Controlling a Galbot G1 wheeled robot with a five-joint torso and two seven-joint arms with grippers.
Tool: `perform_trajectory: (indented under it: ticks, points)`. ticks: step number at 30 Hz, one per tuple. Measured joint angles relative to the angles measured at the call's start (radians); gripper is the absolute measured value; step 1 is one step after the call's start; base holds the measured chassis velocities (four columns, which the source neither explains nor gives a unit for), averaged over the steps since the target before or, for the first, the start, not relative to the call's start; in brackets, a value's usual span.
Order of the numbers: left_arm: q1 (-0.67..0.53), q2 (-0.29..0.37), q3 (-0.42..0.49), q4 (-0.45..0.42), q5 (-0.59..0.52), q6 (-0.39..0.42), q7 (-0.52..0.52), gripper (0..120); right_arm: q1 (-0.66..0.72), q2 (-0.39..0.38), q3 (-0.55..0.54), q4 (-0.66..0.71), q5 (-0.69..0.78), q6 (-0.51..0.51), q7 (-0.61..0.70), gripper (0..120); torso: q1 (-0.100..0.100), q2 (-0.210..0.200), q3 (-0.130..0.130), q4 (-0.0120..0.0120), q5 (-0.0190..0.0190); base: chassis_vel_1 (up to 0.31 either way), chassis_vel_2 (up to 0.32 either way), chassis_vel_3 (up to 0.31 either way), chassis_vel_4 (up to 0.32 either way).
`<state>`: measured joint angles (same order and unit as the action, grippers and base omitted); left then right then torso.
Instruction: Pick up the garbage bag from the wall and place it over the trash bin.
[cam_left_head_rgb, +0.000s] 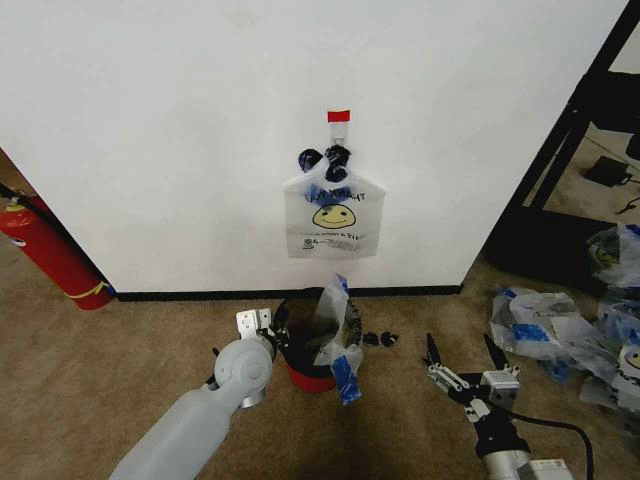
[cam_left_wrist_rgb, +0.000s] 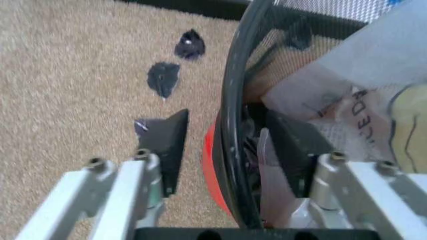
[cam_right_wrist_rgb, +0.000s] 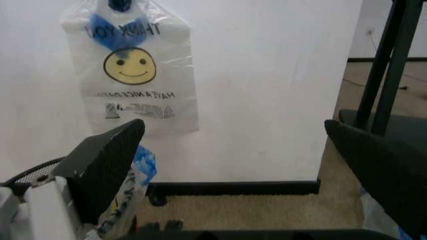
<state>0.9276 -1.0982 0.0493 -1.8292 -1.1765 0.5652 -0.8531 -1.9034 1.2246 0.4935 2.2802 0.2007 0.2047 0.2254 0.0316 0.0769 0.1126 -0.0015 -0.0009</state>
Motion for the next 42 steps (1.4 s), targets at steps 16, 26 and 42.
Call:
perform_trajectory:
  ticks: [16,26,42]
  points:
    - [0.106,0.167,-0.112,-0.213,0.271,-0.143,0.265,107,0.003,-0.293,0.069,0.180,0.161,-0.330,0.214,100,0.000,0.000,0.000,0.0001,-0.0001,0.000,0.000,0.000,0.000]
    - [0.196,0.127,-0.094,-0.266,0.524,-0.242,0.377,115,0.223,-0.730,0.155,0.161,0.765,-0.605,0.198,100,0.000,0.000,0.000,0.0003,-0.0009,0.000,0.000,0.000,0.000]
    - [0.243,0.025,-0.149,-0.280,0.681,-0.216,0.392,100,1.231,-0.665,-0.573,-0.221,1.448,-0.947,0.312,100,0.000,0.000,0.000,0.0006,0.0001,0.000,0.000,0.000,0.000]
